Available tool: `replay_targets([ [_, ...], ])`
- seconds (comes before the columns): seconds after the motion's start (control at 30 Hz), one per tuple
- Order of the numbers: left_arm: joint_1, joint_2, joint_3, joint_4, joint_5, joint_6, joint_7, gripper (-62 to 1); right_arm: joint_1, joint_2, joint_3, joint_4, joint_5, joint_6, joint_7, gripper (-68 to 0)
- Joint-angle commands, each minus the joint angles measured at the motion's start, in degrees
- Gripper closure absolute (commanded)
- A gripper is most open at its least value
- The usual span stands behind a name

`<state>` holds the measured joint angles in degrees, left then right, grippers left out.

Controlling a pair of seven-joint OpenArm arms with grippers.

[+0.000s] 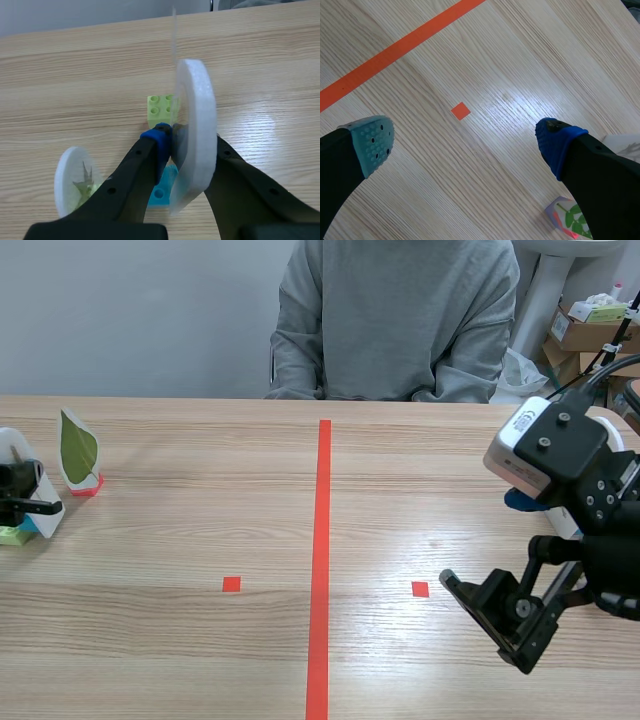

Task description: Do the leaf sorting experiment

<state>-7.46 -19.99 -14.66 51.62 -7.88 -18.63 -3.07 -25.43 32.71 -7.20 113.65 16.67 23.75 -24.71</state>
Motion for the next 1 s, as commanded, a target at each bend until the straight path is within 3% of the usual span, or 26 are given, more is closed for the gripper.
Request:
replay_targets([
  [0.0, -0.5, 0.2, -0.3, 0.8, -0.4, 0.1, -0.6, -21.1, 0.5, 0.1, 0.8, 0.8, 0.0, -0.2, 0.4, -57.8],
  [0.33, -0.5, 0.4, -0.3, 0.8, -0.4, 0.1, -1.0, -52.7, 0.5, 0.1, 0.8, 0.8, 0.0, -0.2, 0.4, -57.8],
  [0.5, -0.5, 0.4, -0.3, 0.8, -0.4, 0.1, -1.0, -62.2, 0.5, 0.1, 0.8, 0.8, 0.0, -0.2, 0.4, -57.8],
  [0.77, 1.3, 0.4, -0.3, 3.6, -0.5, -2.5, -5.2, -62.3, 0.5, 0.1, 0.8, 0.8, 0.0, -0.2, 0.4, -57.8],
  [0.97, 11.6, -1.4, -0.4, 20.2, -4.7, -3.1, -4.0, -62.3, 0.5, 0.1, 0.8, 0.8, 0.0, -0.2, 0.4, -57.8],
])
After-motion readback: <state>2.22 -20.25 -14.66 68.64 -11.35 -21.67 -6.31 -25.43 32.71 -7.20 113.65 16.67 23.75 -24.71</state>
